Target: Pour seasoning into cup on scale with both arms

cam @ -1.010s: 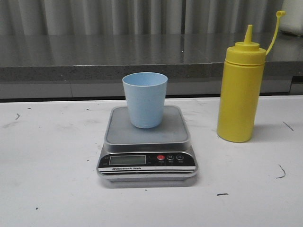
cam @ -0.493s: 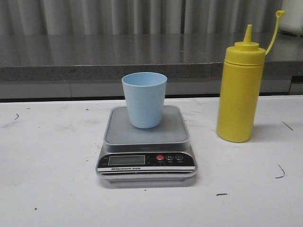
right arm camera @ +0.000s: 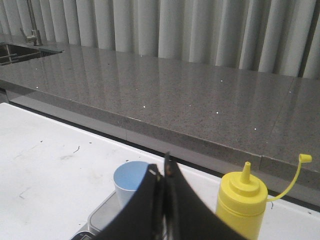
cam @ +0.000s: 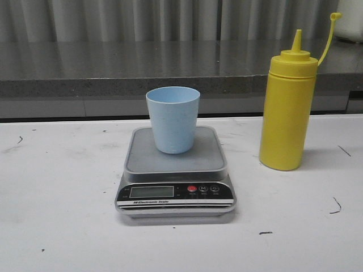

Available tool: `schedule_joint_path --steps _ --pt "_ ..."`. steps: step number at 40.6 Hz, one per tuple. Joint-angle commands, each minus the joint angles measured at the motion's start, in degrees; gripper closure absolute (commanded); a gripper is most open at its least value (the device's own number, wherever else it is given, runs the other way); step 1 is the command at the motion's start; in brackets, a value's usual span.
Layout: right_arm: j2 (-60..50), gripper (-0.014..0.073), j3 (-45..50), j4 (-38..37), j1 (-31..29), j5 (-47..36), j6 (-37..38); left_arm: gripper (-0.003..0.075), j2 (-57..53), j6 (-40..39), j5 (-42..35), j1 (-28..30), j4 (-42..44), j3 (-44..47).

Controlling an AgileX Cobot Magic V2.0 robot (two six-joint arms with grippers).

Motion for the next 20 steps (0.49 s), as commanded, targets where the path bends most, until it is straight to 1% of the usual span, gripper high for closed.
schedule_joint_path --steps 1,16,20 --pt "0.1 0.0702 -1.6 0.1 -0.2 -3.3 -0.4 0.074 -0.9 -0.5 -4.2 0.0 -0.5 1.4" --pt "0.1 0.0702 -1.6 0.1 -0.2 -3.5 -0.4 0.074 -0.9 -0.5 -4.2 0.0 -0.5 1.4" --pt "0.0 0.0702 -1.0 -2.4 -0.2 -5.3 -0.4 0.074 -0.9 -0.5 -4.2 0.0 -0.5 1.4"
